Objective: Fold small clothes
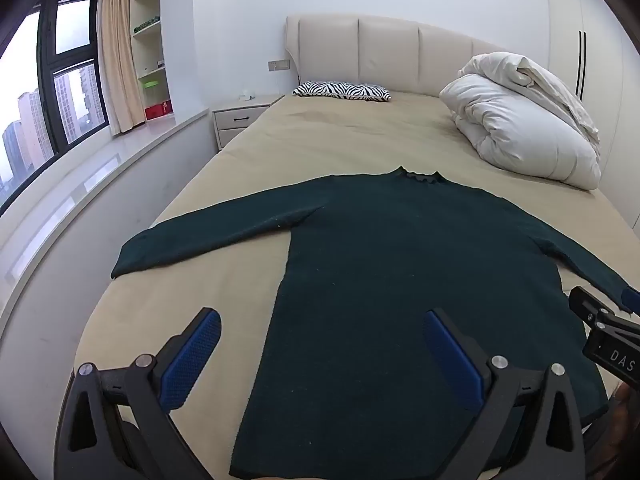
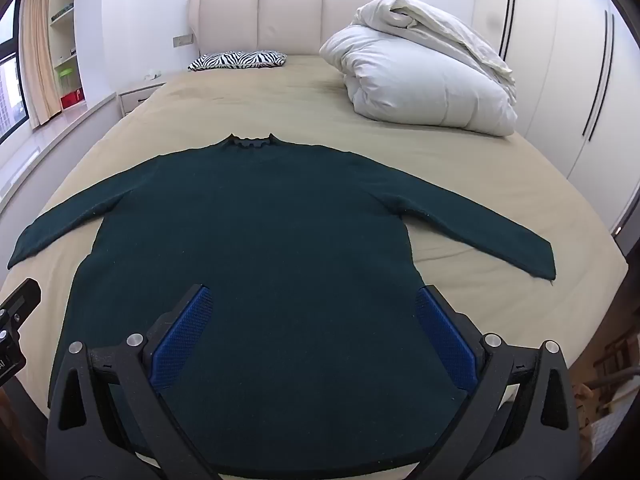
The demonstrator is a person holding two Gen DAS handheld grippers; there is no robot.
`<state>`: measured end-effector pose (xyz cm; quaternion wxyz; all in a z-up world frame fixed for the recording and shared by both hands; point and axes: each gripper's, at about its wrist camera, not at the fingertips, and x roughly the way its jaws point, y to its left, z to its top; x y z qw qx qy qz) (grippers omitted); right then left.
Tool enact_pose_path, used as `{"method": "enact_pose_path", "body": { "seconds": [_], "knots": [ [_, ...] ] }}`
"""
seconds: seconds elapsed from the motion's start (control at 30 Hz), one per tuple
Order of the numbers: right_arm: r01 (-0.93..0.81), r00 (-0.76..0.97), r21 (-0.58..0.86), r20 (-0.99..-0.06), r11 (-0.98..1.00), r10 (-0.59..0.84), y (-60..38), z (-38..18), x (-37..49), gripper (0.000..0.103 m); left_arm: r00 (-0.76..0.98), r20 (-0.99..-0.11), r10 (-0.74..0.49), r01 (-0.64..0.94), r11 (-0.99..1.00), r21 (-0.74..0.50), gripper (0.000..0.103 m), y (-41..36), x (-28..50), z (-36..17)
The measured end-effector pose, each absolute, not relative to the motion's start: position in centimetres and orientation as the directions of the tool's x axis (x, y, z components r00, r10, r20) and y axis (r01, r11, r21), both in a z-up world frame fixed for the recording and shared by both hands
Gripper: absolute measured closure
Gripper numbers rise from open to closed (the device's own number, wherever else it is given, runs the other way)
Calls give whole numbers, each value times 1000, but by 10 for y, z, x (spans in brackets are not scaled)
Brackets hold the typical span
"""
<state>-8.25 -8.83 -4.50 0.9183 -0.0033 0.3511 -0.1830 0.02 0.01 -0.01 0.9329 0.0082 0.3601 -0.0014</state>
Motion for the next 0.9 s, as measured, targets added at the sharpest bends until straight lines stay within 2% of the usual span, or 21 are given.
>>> {"method": "enact_pose_path", "body": {
  "seconds": [0.9],
  "knots": [
    [327,682,-138,-651,935,-334,-87,-47,-81,0,744,-668,6,7,1000,17,0,5,-1,-2]
  ]
}}
